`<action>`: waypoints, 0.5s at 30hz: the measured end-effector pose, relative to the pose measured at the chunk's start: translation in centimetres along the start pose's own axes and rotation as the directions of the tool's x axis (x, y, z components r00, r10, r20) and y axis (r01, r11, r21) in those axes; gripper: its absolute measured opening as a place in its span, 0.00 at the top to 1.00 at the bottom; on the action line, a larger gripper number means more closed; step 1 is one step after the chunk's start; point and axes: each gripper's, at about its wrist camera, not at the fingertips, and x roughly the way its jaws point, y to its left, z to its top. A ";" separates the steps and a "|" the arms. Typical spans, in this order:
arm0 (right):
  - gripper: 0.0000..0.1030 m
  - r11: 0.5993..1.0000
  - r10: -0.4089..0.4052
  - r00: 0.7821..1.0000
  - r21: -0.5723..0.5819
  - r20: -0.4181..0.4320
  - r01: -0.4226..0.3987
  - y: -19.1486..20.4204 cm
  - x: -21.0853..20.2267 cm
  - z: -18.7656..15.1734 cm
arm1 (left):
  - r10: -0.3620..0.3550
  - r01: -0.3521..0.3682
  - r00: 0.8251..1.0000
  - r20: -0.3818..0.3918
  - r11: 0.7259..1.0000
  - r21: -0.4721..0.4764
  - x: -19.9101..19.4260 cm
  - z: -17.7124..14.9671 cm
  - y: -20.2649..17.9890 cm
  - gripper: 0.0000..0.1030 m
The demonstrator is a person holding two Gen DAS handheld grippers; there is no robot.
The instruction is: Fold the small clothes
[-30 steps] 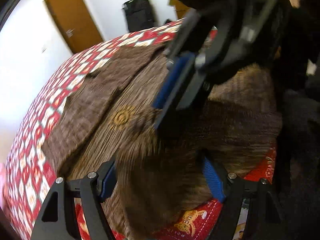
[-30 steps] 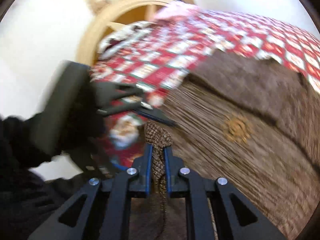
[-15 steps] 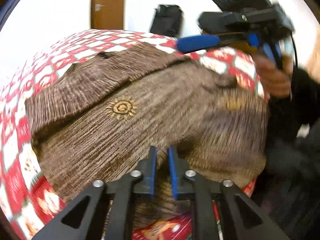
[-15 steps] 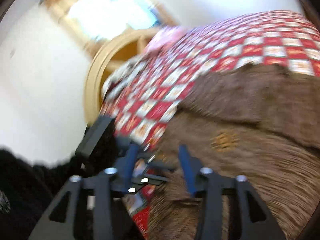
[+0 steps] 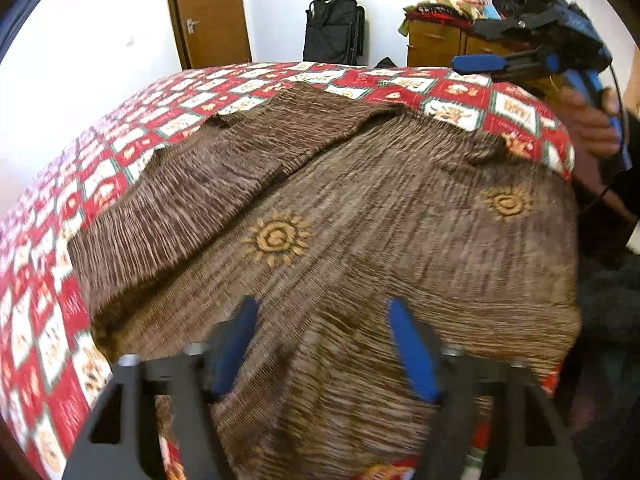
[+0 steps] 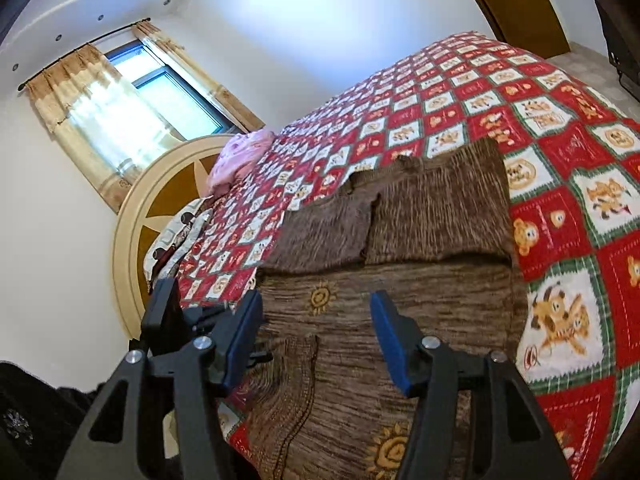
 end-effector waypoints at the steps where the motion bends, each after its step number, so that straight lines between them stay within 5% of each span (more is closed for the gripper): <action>1: 0.41 1.000 0.001 1.000 0.001 -0.002 -0.001 -0.3 -0.3 -0.1 | -0.019 0.019 1.000 -0.013 1.000 0.013 0.4 0.1 -0.1 0.30; 8: 0.41 1.000 -0.031 0.999 0.003 0.024 0.031 -1.1 -1.0 -0.5 | 0.007 0.008 0.992 -0.130 0.993 0.115 4.0 -0.3 -2.7 0.30; 11: 0.41 0.999 -0.036 0.999 0.015 0.039 0.036 -1.6 -1.4 -0.4 | -0.016 0.024 0.995 -0.101 0.997 0.077 4.2 -0.2 -3.0 0.32; 13: 0.41 0.998 -0.053 0.998 0.018 0.043 0.053 -1.8 -1.6 -0.4 | -0.022 0.029 0.996 -0.091 0.996 0.082 3.8 -0.2 -3.4 0.68; 15: 0.41 0.997 -0.075 0.996 0.028 0.049 0.074 -2.1 -2.0 -0.5 | -0.025 0.030 0.997 -0.079 0.998 0.053 3.3 0.0 -3.3 0.86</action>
